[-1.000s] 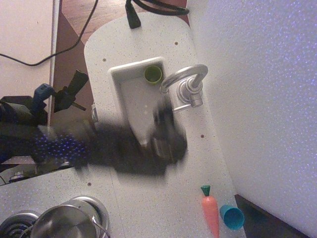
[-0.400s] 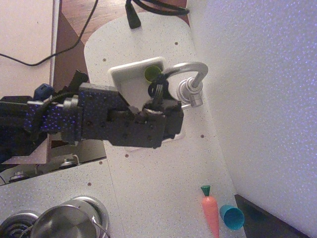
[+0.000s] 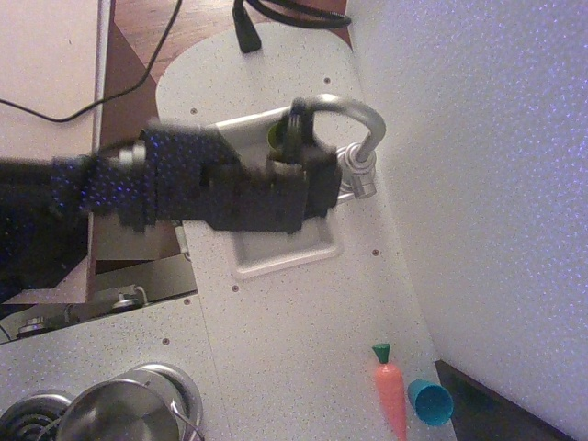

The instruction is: Turn faucet left

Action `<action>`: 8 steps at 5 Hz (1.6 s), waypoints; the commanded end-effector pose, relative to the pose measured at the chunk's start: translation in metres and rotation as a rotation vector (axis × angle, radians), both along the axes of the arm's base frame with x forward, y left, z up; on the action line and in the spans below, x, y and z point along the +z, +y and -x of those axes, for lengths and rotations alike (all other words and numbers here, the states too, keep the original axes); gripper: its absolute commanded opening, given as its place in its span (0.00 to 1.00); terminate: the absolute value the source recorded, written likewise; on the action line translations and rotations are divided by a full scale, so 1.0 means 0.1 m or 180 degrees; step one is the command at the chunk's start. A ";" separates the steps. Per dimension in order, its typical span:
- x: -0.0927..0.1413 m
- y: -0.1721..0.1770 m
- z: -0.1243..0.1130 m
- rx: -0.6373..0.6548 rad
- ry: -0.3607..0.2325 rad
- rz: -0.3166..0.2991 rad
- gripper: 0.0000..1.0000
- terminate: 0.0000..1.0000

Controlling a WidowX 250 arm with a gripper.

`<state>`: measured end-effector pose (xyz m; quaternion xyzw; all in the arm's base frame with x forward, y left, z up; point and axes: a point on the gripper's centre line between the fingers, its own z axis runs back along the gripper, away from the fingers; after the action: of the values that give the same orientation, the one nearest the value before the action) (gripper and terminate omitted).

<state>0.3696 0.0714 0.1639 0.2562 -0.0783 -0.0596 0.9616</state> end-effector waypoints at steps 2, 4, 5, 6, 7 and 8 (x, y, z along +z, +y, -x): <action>0.44 0.38 0.03 0.0294 -0.0348 -0.0104 1.00 0.00; 0.39 0.29 -0.02 0.0195 -0.0284 -0.0160 1.00 0.00; 0.39 0.33 0.00 0.0242 -0.0265 -0.0237 1.00 0.00; 0.39 0.33 0.00 0.0242 -0.0265 -0.0237 1.00 0.00; 0.39 0.33 0.00 0.0242 -0.0265 -0.0237 1.00 0.00; 0.39 0.33 0.00 0.0242 -0.0265 -0.0237 1.00 0.00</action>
<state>0.3696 0.1021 0.1834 0.2910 -0.0814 -0.0240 0.9530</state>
